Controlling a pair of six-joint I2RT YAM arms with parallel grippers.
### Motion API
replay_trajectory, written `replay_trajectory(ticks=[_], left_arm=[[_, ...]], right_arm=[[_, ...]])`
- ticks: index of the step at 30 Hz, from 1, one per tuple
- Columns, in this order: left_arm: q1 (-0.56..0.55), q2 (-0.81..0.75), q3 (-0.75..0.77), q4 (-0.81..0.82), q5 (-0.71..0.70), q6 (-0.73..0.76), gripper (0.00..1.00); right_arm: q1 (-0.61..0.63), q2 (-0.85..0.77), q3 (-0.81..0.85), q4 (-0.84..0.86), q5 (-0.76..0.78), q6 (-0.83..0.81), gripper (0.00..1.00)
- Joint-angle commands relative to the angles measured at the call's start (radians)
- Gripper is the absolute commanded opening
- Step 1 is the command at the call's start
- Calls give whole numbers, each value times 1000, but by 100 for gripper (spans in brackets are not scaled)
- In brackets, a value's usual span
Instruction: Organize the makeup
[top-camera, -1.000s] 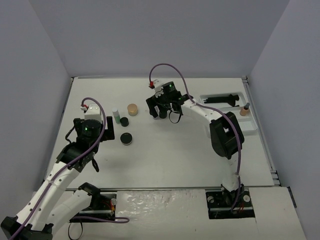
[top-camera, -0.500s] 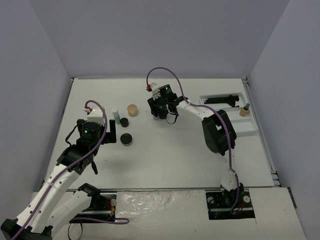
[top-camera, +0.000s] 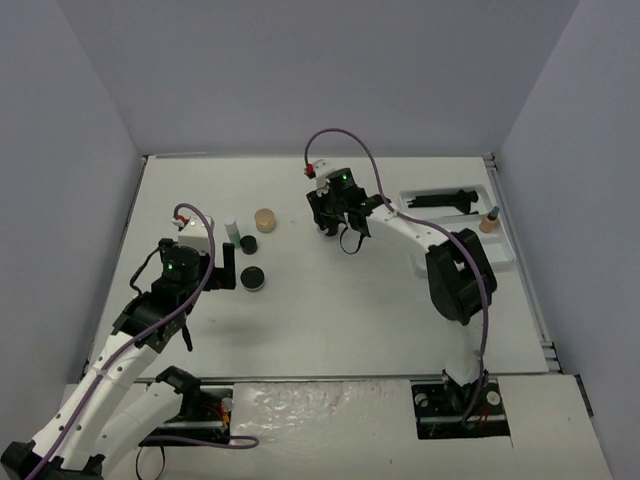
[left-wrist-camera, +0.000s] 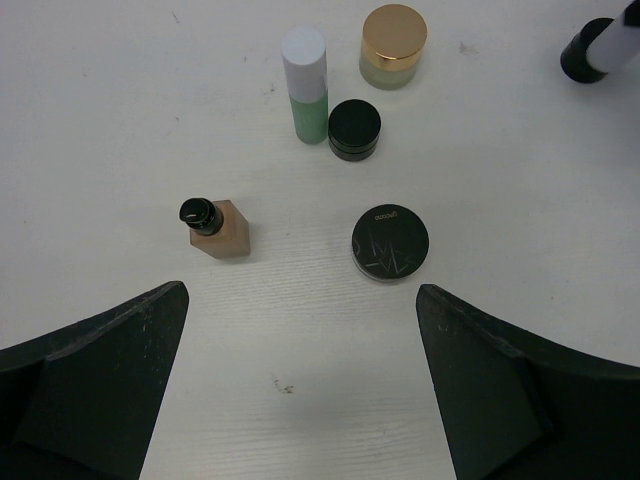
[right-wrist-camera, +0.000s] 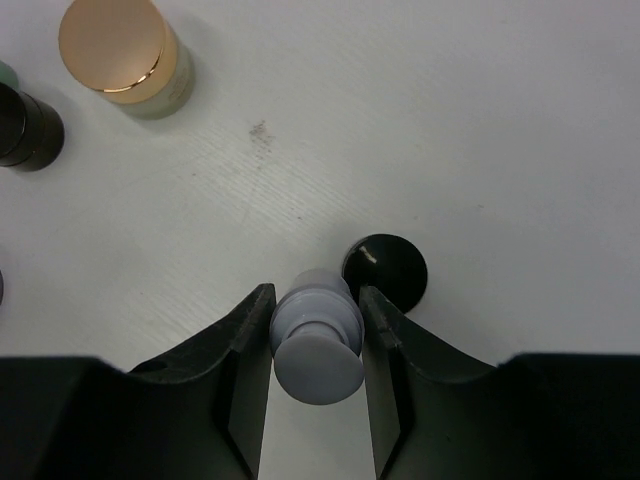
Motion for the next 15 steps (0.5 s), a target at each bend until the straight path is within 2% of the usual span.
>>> replay_trajectory(ticks=[1,7,13,15], left_arm=[[4,6,44,54,9,7,97],[6,12,48,49,3,3,97],[4,17,51,46,6,0,97],[5,17,51,45,6,0,97]], right_arm=[[-126,-264,-85,110,263,140,0],[-326,-402,-249,77,487,301,0],[-500,-428,-320,76,563,413,0],[-547,-404,-320,77,545,438,0]])
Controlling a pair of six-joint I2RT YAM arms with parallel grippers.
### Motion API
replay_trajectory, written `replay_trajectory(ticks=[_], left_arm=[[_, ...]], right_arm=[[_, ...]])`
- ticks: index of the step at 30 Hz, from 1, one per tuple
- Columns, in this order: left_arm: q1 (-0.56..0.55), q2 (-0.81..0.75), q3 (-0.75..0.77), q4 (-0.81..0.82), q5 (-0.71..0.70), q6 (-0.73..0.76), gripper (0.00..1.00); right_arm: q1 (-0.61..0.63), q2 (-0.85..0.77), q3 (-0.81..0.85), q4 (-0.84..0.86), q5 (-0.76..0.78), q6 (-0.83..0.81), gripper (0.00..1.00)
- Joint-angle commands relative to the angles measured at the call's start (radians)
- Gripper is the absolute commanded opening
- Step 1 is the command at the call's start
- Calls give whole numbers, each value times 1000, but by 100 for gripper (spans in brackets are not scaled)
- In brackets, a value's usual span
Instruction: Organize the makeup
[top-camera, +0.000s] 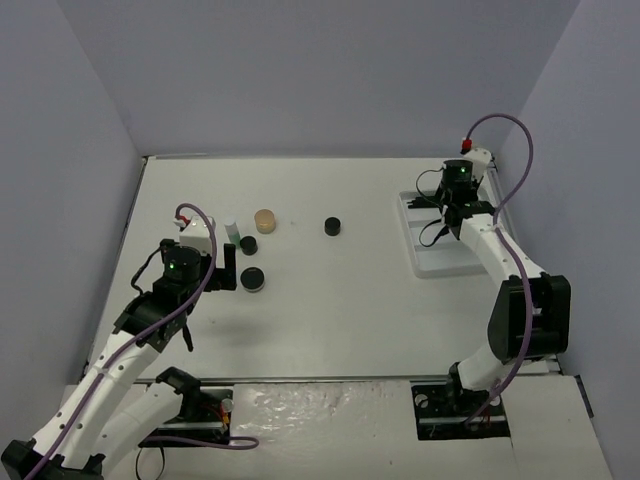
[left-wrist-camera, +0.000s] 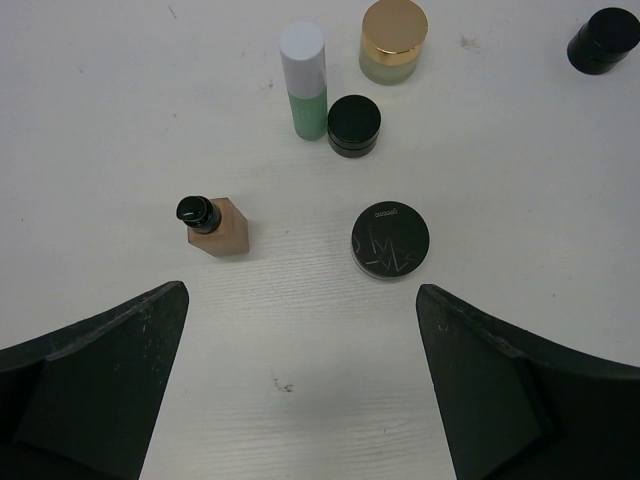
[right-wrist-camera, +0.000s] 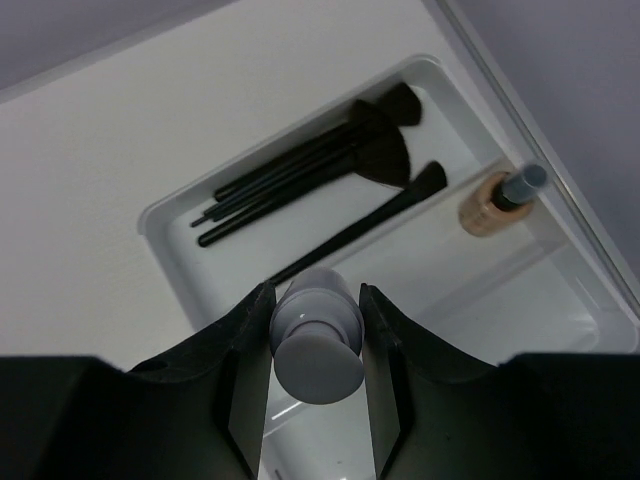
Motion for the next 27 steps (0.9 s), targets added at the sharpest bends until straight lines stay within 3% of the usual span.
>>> replay_trajectory(ticks=[1,6,27], left_arm=[[6,5,51,45,4,0,97],[5,2,48,48,0,-1,97],[6,7,47,47,-5,-4,97]], right_arm=[[-84,6,9,51,61,121,0],[-148,77,14,85,57,146,0],[-161,264,17,167,191,228,0]])
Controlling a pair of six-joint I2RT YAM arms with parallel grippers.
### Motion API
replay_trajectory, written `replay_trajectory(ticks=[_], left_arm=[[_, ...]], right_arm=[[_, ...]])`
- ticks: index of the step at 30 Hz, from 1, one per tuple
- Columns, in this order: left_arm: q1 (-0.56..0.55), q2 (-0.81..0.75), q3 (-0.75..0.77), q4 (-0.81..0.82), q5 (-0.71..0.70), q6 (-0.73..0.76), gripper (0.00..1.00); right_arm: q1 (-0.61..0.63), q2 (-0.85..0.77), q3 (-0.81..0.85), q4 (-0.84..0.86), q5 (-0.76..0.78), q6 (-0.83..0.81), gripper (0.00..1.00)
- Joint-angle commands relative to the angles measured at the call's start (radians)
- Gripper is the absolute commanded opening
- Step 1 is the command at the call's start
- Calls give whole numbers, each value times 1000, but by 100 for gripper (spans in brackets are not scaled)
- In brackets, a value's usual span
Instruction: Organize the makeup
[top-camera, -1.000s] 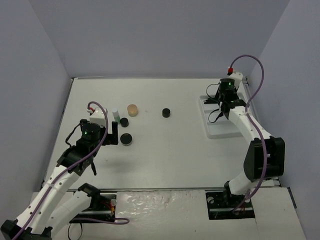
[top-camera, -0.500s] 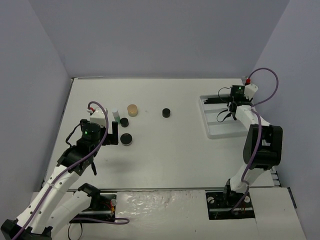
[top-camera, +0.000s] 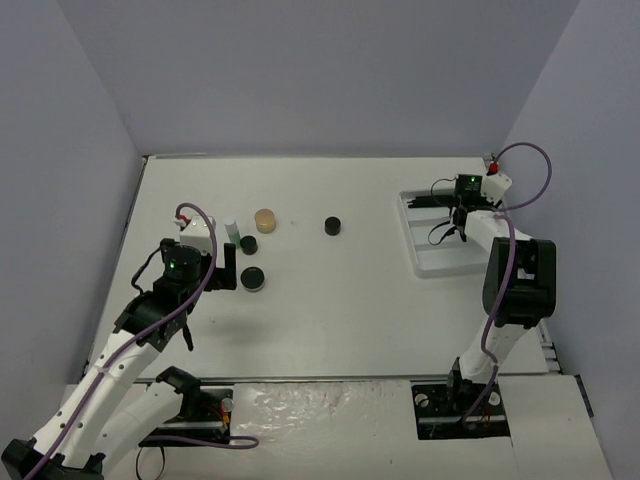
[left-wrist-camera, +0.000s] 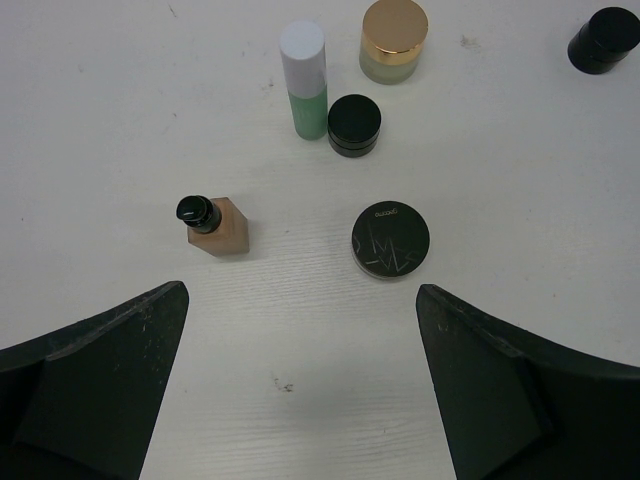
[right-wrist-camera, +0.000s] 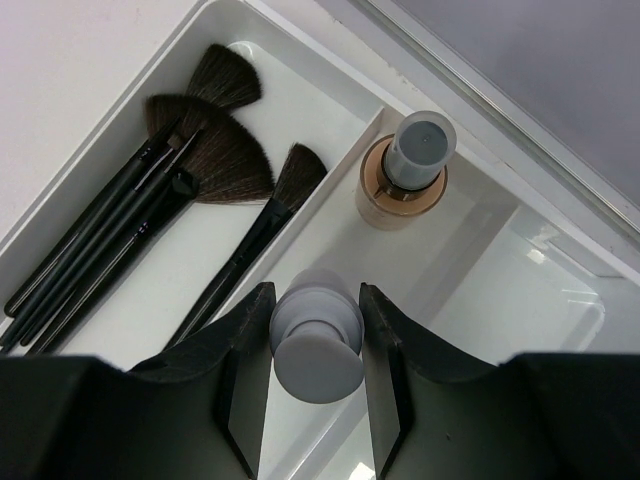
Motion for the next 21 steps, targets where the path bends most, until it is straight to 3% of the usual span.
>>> replay_trajectory(ticks=[1,8,17,21], left_arm=[[6,6,48,47,-5,-3,97],[5,13,49,46,-1,-3,97],[6,8,48,45,-4,-4,97],[6,8,50,45,-2,-2,97]], right_arm=[[-5,15,32,69,79,33,0],[-11,48,53,45,64,49,2],[-14,54,89,-5,52,52,49],[-13,33,95,-23,41,54,64]])
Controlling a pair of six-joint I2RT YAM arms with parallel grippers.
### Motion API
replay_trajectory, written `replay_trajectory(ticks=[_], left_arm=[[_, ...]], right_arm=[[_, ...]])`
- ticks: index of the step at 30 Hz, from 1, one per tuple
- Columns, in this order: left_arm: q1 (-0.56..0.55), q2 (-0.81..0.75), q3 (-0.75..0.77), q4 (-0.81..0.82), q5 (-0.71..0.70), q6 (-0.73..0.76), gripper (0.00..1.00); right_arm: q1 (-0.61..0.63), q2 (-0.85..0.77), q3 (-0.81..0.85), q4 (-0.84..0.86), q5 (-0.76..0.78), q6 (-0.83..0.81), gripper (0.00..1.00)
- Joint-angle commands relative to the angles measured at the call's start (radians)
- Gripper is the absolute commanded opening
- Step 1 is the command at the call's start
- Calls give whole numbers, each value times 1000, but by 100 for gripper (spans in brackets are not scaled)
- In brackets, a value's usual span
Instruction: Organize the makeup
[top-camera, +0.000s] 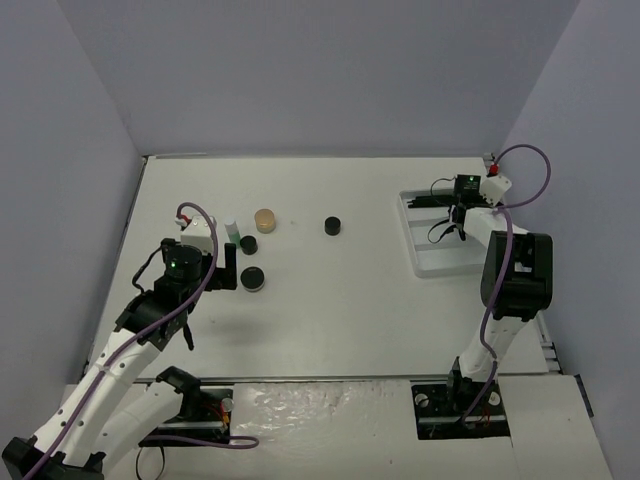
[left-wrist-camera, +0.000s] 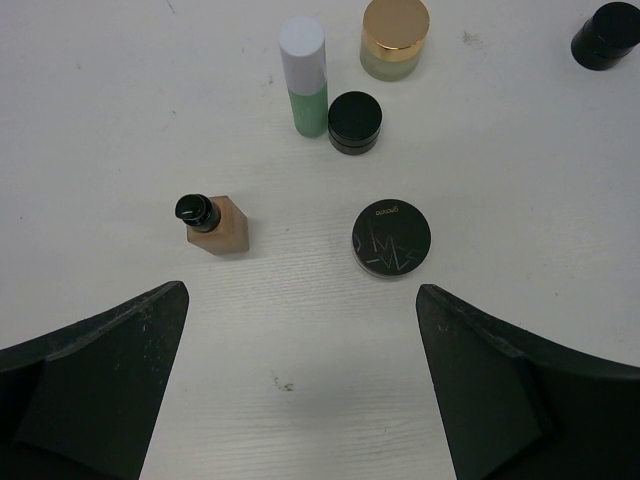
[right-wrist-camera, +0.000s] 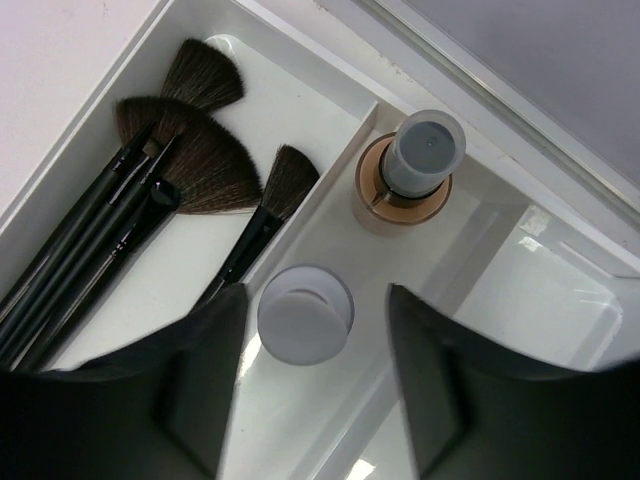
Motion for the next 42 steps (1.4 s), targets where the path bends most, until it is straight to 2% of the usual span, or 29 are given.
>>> replay_trajectory(ticks=[1,6,12,18,20,25,32,39,42], left_arm=[[6,0,50,45,-3,-2,97],[6,-3,53,42,-15,-4,97],[6,18,70,-9,-130,-105,97],[38,142,136,-76,-196,-207,97],[74,195,159,-80,-187,-220,97],[184,320,205,-45,-106,-229,97],[314,511,250,24,56,-164,95],[421,649,273,45,225,-74,91],[426,675,279,44,271,-69,88]], right_arm=[[-5,-42,48,-4,19,19,67],[6,-113,35,-43,-20,15,74],[51,-288,-16,-125,-115,21,85],[79,-491,-71,-183,-220,3,100],[109,-565,-87,-189,-244,-21,100],[131,-731,-130,-190,-319,-85,100],[139,-875,-205,-192,-429,-117,100],[181,-939,-254,-196,-471,-133,100],[197,-948,-263,-198,-467,-140,100]])
